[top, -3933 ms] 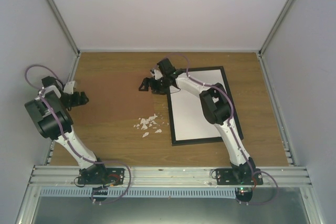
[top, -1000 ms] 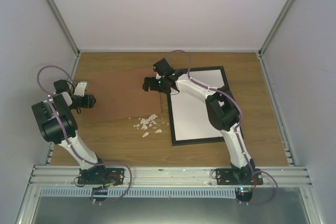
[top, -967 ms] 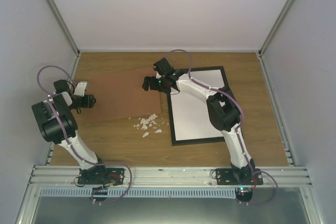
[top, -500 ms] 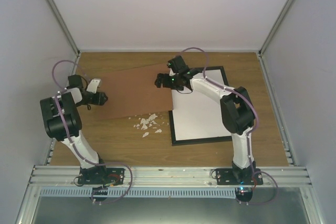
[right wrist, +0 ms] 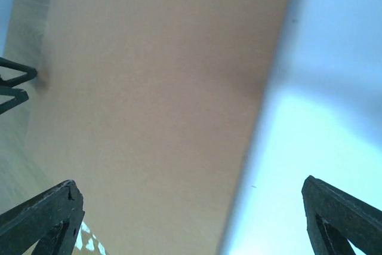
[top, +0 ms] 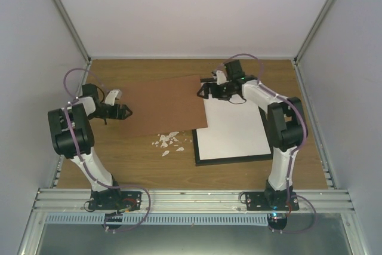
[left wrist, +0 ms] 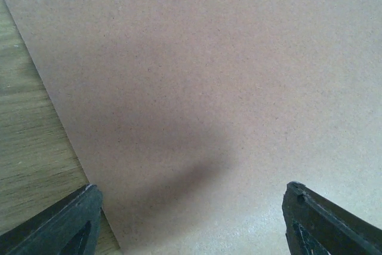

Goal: Put the photo into the frame
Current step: Turn over the photo frame item at the center of the board.

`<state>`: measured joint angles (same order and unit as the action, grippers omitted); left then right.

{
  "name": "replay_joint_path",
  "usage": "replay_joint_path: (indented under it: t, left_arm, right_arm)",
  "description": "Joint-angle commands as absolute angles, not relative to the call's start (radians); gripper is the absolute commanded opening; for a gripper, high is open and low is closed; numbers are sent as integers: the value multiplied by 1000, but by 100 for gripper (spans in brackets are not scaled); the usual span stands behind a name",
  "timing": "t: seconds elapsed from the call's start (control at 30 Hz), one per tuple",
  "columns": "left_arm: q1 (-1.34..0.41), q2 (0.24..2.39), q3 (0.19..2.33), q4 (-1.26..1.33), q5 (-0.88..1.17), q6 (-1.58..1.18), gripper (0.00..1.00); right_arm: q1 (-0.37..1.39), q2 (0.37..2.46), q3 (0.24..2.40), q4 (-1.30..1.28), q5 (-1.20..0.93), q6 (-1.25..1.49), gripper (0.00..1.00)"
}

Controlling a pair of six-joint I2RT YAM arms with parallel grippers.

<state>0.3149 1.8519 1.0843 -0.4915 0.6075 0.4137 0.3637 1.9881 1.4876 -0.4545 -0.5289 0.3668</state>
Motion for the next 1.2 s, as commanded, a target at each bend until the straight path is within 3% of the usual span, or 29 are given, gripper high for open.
replay_joint_path:
  t: [0.0,0.2,0.53,0.77,0.97,1.1,1.17]
  left_arm:
    - [313,1889,1102,-595,630,386,84]
    - [313,1935,1118,-581,608,382,83]
    - [318,1971,1135,-570,611,372,82]
    - [318,1967,1145,-574,621,369,82]
    - [318,1947,1184,-605,658,367,83]
    - [323,1887,1267,-654,684,368,90]
    - [326,1857,1349,-694,705,369,97]
  right_arm:
    - [284,1976,1429,-420,-749,259,100]
    - [243,2067,1416,-330,-973,318,93]
    - [246,2216,1480,-281,-1018,450,86]
    - [270,2215,1495,-147,-1159,556,60]
    - [272,2196,1494,-77,-1221,618,24]
    - [273,2140,1502,-26,-1240,638,4]
    - [275,2110,1532,-23,-1245,627,1]
